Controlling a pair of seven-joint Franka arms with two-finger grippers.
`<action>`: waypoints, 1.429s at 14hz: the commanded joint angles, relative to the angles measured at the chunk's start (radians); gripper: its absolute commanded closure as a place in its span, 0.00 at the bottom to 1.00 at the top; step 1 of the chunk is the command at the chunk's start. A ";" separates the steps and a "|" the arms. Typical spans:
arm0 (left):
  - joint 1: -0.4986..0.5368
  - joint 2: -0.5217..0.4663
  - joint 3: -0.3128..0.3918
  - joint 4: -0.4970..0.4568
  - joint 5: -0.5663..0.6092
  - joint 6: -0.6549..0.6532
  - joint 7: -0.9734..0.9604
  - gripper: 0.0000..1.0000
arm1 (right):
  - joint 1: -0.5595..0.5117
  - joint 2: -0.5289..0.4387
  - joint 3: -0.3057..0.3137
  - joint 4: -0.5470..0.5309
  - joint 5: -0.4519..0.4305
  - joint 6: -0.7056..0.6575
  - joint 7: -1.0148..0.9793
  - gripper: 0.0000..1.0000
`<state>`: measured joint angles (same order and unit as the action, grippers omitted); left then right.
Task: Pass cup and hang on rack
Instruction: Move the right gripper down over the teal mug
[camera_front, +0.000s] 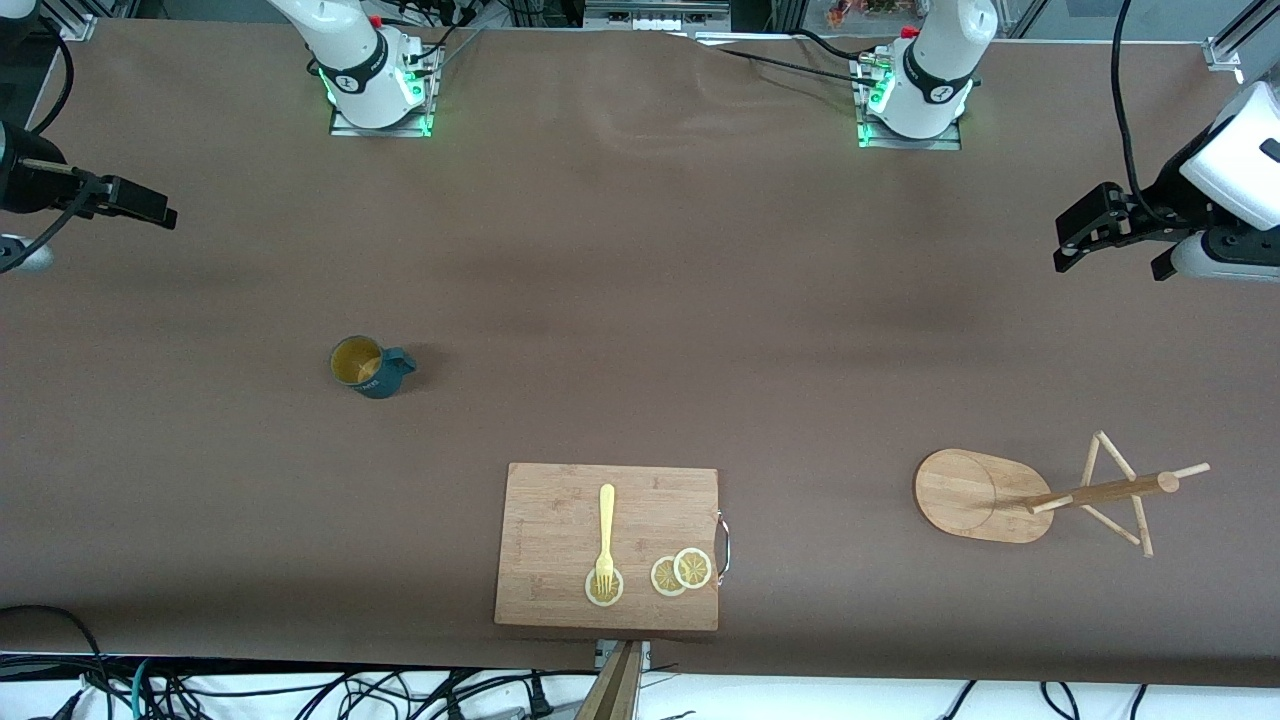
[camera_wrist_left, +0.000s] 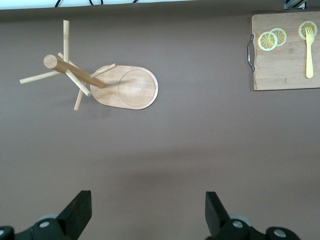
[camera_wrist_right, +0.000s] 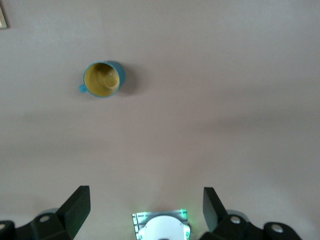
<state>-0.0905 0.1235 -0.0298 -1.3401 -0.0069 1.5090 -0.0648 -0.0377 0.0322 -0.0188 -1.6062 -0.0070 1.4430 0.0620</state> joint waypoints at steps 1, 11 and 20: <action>-0.002 0.012 -0.002 0.033 0.002 -0.023 0.003 0.00 | -0.007 0.034 0.010 0.043 0.001 0.001 -0.004 0.00; -0.002 0.015 -0.002 0.039 0.010 -0.023 0.006 0.00 | 0.041 0.061 0.014 -0.081 -0.016 0.158 -0.011 0.01; 0.008 0.015 0.001 0.042 0.001 -0.021 0.005 0.00 | 0.048 0.124 0.057 -0.531 -0.011 0.920 -0.011 0.01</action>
<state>-0.0813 0.1238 -0.0267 -1.3374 -0.0066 1.5089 -0.0648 0.0119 0.1448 0.0314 -2.0696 -0.0079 2.2513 0.0598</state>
